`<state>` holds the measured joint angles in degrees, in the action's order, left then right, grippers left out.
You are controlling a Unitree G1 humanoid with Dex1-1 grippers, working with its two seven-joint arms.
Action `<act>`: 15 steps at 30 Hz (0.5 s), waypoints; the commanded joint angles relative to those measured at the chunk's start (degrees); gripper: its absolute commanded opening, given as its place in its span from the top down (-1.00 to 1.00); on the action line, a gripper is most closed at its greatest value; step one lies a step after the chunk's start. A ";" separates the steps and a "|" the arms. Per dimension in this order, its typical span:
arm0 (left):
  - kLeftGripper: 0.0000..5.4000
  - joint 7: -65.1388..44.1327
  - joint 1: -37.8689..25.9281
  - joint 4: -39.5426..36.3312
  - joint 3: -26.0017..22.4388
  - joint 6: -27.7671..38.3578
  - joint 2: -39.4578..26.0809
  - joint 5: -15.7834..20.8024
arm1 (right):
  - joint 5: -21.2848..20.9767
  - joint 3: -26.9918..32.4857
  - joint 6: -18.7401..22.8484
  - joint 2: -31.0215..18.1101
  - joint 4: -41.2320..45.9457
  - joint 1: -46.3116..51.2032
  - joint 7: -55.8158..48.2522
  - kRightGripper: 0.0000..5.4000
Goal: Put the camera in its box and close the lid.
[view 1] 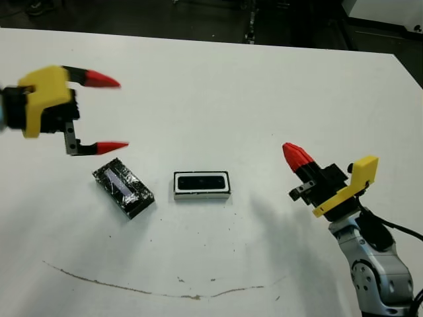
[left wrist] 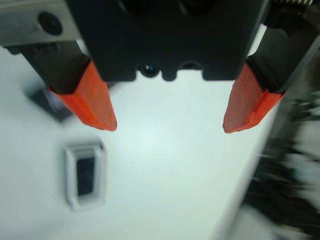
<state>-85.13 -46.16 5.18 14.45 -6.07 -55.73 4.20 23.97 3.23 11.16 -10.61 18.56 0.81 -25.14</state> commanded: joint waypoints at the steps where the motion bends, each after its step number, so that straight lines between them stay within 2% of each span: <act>1: -1.00 -4.94 -3.95 -0.61 6.11 0.47 0.83 -5.34 | -0.27 -0.04 -0.17 -0.03 -0.69 -0.16 0.40 1.00; 2: -1.00 -6.16 -4.83 -0.54 7.94 0.75 1.38 -6.27 | -0.30 -0.09 0.04 0.00 -0.66 -0.29 0.56 1.00; 4: -1.00 -7.27 -8.08 -0.36 17.25 0.85 1.31 -8.95 | -0.38 -0.17 0.20 0.20 -0.76 -0.45 0.92 1.00; 7: -1.00 -7.37 -12.05 0.56 27.50 4.83 1.19 -9.00 | -0.37 -0.33 0.71 0.29 -0.66 -0.38 1.53 1.00; 11: -1.00 -7.37 -14.62 -0.01 33.52 6.71 1.06 -8.23 | 0.39 -0.37 1.23 0.33 -0.96 -0.45 1.32 1.00; 15: -1.00 -7.37 -16.22 -1.48 37.69 8.74 0.81 -9.14 | 0.43 -0.49 1.38 0.38 -0.92 -0.49 1.36 1.00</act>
<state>-92.33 -61.29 4.33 50.56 1.68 -54.14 -4.56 24.15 2.62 11.76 -10.08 18.06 0.32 -24.13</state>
